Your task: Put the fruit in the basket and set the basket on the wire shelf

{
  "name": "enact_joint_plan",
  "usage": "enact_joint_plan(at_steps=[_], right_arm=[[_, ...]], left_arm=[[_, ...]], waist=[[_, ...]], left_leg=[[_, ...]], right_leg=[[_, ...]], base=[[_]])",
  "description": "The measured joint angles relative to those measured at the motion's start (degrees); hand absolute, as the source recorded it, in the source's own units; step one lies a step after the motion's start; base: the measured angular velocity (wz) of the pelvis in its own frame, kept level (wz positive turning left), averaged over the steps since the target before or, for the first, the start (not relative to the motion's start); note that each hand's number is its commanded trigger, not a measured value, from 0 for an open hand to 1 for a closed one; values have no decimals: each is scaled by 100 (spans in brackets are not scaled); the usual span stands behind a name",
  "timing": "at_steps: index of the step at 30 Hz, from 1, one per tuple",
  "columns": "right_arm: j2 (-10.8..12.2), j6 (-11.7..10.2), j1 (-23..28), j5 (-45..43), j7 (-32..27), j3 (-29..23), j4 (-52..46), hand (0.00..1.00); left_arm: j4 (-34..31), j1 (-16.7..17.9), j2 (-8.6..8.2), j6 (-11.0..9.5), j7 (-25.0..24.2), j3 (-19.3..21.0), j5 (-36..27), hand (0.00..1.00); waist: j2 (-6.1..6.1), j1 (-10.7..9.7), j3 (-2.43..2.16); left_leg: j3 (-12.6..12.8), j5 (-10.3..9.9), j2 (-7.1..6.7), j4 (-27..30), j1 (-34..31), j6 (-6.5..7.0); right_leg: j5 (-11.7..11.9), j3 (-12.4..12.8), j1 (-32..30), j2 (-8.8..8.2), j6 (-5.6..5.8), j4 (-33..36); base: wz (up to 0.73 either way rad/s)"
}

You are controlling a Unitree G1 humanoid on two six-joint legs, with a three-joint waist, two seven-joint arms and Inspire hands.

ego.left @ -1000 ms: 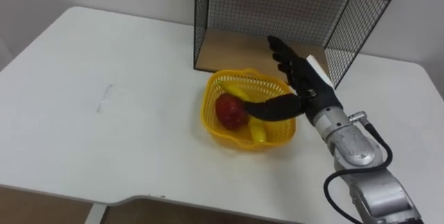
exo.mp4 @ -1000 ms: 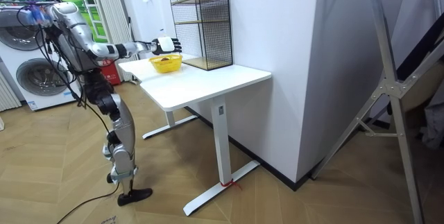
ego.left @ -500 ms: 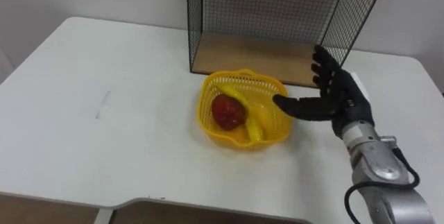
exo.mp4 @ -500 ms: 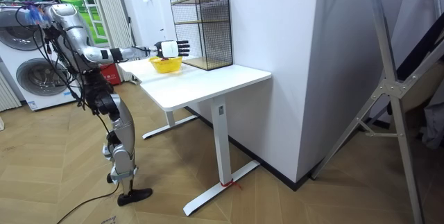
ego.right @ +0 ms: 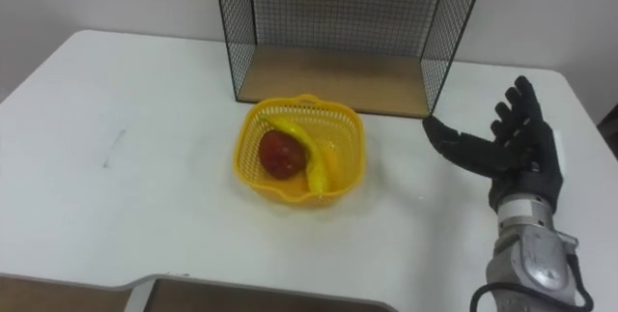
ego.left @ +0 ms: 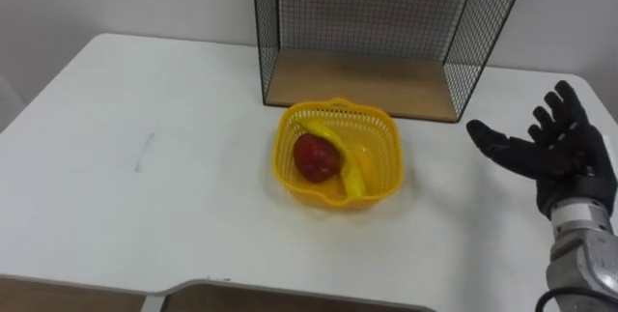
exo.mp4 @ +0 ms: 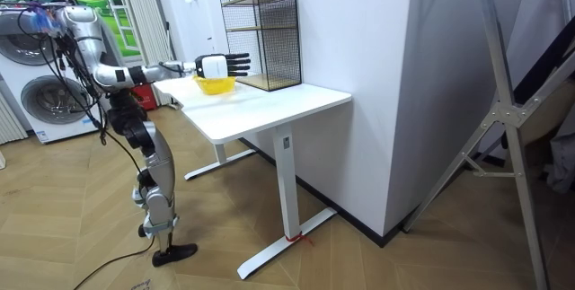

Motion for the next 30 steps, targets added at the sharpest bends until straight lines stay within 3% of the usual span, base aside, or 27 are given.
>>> enact_joint_plan(at_steps=[2,8,15,21,25,30], right_arm=[[0,-6,204,10,-58,-41,1,0],[21,-12,506,-62,-234,-37,1,0],[82,-361,504,-217,-8,5,1,0],[299,-444,488,-205,545,272,9,0],[343,-507,485,40,817,491,53,0],[449,-581,388,152,1250,705,422,0]], left_arm=[[-746,-20,0,-91,431,53,249,0],[-1990,-156,5,-485,1390,372,443,0],[-3169,-230,19,-847,1352,257,468,0],[-3701,-437,23,-918,338,-738,457,0],[-3706,-626,24,-965,-610,-1428,124,0],[-3581,-806,16,-968,-1763,-2246,-293,0]], waist=[[-12,44,0],[13,134,11],[24,111,30],[19,11,85],[0,-88,167],[-53,-221,171]], left_leg=[[-4,2,2,-6,-1,-3],[92,2,1,-49,63,-1],[82,0,-7,6,45,2],[-10,3,-5,39,-24,-2],[5,4,-22,39,-33,2],[18,7,-26,49,-91,6]], right_leg=[[-1,0,-4,3,-1,-3],[-2,103,-23,4,0,7],[-3,110,-19,4,3,-13],[-8,12,-18,2,-1,-15],[-11,32,-38,-9,4,-15],[-14,46,-108,-15,10,-6]], base=[[0],[-9],[0],[9],[-2],[-2]])
